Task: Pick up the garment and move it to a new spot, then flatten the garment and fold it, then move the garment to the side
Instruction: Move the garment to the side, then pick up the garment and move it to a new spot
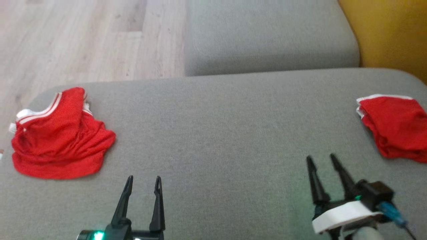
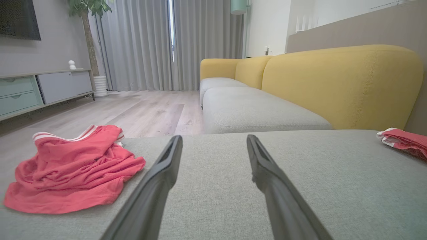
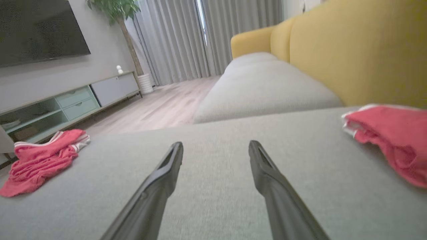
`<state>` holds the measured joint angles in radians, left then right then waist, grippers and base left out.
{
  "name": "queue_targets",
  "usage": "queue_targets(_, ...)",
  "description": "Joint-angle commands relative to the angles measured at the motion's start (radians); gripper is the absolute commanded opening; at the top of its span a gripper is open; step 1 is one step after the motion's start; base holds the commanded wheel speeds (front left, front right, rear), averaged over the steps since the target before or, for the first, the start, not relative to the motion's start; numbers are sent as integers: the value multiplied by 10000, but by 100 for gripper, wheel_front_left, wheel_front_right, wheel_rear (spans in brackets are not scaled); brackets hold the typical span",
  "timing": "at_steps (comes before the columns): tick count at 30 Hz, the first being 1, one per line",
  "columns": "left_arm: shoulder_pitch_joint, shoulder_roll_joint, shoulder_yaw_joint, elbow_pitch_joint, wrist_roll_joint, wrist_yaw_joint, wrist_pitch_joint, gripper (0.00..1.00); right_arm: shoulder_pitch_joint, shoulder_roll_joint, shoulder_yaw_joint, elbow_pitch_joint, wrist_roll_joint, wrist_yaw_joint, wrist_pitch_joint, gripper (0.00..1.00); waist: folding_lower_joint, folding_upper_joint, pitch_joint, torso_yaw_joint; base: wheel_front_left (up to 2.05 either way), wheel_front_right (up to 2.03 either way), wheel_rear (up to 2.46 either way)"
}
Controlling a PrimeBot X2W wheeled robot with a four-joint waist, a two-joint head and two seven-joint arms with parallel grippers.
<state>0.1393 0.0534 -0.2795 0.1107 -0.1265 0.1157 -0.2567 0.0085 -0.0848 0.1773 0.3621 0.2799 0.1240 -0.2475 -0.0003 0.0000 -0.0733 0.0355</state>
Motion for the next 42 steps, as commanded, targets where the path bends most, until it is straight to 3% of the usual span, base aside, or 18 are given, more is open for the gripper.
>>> queue_targets(1, -200, -28, 398, -445, 121, 65, -51, 100, -185, 16, 9, -861, -254, 67, -135, 100, 3, 0, -240, 122, 0, 0, 0)
queue_targets(5, 125, -29, 592, -786, 162, 257, -51, 100, 659, 185, -521, -2128, -680, 67, -139, 100, 3, 0, -547, 180, 0, 0, 0)
queue_targets(10, 606, -30, 579, -958, 410, 301, -51, 100, 1798, 301, -1052, -2682, -1035, 67, -141, 100, 3, 0, -954, 251, 0, 0, 0)
queue_targets(42, 746, -31, 729, -561, 572, 373, -51, 100, 2218, 345, -1509, -2498, -946, 67, -143, 100, 3, 0, -1096, 667, 0, 0, 0)
